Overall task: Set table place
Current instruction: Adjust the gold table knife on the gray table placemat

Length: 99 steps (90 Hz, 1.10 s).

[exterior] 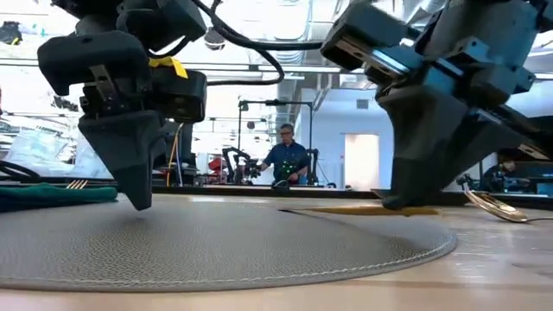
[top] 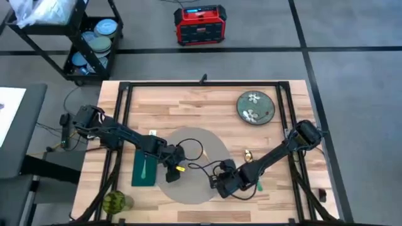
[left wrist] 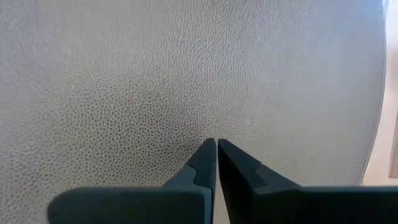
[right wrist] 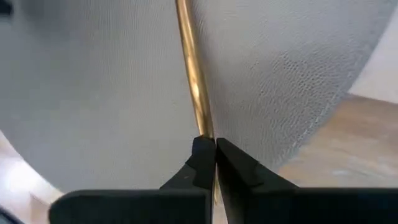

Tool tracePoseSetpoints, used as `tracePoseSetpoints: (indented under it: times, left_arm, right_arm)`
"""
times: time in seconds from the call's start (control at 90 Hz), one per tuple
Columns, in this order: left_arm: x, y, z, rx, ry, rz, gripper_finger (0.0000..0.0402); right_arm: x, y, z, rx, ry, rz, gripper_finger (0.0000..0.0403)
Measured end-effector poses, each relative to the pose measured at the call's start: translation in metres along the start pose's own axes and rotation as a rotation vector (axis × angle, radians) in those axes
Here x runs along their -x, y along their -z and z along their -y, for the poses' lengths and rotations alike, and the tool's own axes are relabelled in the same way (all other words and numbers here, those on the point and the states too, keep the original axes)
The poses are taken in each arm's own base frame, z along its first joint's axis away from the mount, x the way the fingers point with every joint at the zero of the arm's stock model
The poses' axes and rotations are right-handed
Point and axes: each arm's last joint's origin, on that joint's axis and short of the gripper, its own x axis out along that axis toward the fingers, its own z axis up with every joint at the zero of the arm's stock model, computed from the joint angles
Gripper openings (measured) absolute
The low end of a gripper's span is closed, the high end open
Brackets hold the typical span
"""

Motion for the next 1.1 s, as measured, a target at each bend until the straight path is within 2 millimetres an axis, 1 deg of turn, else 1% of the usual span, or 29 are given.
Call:
tracePoseSetpoints:
  times: [0.067, 0.167, 0.411, 0.7, 1.1]
  left_arm:
    - [0.0000, 0.0000, 0.0000, -0.002, 0.000, 0.000, 0.0000]
    - [0.0000, 0.0000, 0.0000, -0.009, -0.001, 0.000, 0.0000]
    - [0.0001, 0.0000, 0.0000, -0.012, -0.001, 0.001, 0.0000]
    - [0.0003, -0.0007, -0.0007, -0.044, -0.002, 0.003, 0.0000]
    - [0.0011, -0.0039, -0.0056, -0.031, -0.010, 0.010, 0.0000]
  right_arm:
    - [0.0007, 0.0004, 0.0014, -0.022, -0.002, 0.030, 0.0000]
    - [0.0005, -0.0004, 0.0004, -0.037, -0.008, 0.030, 0.0000]
    - [0.0010, -0.0005, 0.0002, -0.149, -0.026, 0.058, 0.0000]
    - [-0.0005, -0.0040, -0.0070, -0.222, -0.074, 0.041, 0.0000]
    - [-0.0012, -0.0056, -0.0068, -0.255, -0.061, 0.034, 0.0000]
